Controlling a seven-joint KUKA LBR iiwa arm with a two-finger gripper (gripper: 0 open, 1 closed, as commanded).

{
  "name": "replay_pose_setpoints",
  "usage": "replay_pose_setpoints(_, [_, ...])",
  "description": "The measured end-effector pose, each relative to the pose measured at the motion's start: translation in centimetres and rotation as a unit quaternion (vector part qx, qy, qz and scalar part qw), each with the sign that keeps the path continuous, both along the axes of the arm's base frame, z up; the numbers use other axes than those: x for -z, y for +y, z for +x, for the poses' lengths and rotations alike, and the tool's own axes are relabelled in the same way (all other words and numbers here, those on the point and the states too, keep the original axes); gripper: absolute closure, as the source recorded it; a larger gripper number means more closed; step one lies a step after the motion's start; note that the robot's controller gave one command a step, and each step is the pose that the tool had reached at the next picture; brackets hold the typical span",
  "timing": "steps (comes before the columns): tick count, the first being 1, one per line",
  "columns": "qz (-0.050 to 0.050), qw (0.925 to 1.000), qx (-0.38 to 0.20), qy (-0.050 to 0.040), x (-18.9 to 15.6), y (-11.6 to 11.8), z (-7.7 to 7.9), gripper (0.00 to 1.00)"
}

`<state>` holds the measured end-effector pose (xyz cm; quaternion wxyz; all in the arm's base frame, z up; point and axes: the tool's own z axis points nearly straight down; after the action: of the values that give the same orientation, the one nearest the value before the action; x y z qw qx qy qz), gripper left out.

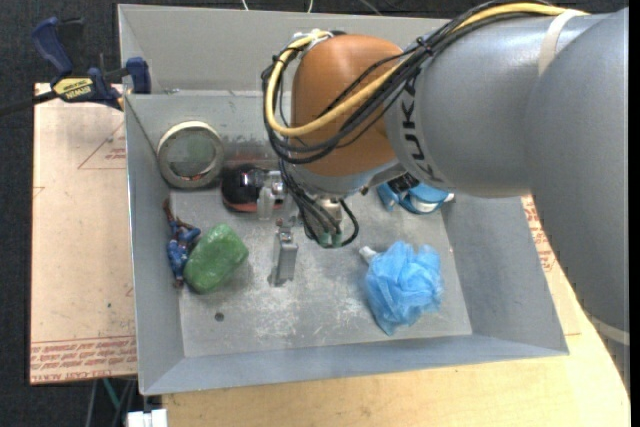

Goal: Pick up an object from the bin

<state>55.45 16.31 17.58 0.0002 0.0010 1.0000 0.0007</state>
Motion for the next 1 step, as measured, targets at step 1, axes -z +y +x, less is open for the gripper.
replay_pose_setpoints(1, [0.000,1.0000,0.000,0.0000,0.00,0.00,0.00,0.00])
